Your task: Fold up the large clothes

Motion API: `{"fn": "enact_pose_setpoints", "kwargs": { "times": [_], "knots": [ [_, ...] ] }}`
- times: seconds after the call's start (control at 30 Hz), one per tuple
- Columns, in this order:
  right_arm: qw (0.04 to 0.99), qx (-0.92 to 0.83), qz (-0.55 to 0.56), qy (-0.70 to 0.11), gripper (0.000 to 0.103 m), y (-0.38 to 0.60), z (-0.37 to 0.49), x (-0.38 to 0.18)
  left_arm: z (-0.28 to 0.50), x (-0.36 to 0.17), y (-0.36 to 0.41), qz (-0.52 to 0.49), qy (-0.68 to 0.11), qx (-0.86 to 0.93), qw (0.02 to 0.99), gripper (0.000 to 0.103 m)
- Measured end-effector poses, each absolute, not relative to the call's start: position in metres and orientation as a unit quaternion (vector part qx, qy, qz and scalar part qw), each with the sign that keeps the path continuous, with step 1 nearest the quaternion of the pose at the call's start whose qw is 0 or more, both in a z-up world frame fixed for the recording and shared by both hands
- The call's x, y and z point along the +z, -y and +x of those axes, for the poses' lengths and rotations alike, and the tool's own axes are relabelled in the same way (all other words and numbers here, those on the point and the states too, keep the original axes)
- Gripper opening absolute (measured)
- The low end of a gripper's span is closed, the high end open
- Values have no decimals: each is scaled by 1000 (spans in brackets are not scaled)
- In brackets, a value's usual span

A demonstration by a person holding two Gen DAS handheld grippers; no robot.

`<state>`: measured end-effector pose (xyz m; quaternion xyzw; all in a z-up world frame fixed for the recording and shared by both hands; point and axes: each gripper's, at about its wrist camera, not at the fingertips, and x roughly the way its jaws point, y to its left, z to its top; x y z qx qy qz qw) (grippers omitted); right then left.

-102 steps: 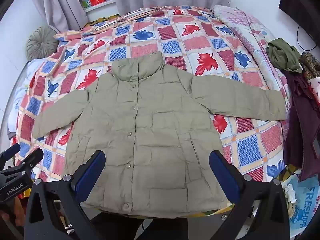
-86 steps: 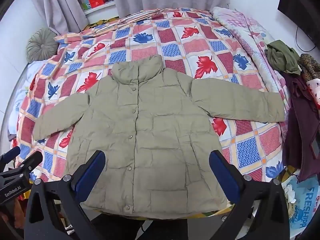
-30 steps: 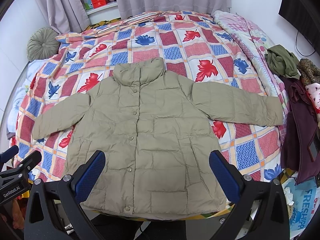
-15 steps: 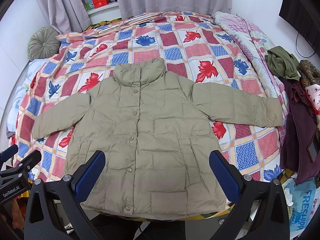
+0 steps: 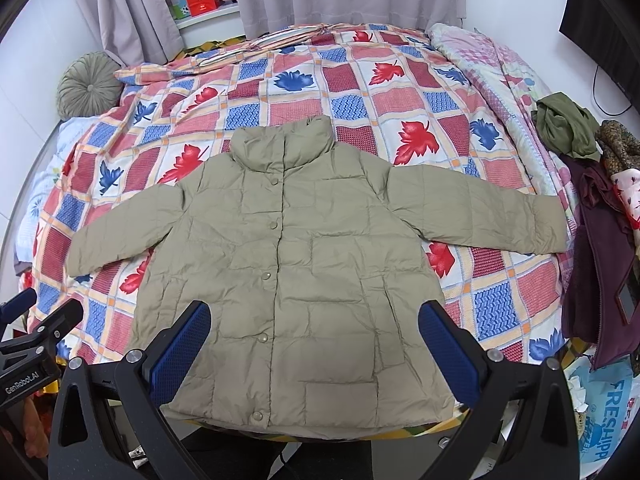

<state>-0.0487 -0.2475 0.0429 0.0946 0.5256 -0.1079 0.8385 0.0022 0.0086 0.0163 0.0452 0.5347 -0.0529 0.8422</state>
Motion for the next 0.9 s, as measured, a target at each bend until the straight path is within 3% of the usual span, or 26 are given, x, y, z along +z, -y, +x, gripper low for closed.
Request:
{"fn": "enact_pose_setpoints", "kwargs": {
  "times": [0.9],
  "knots": [
    [839,-108,94,-525,103,249,-50,40,2,18,-10,45,-535,-53,842,103]
  ]
}}
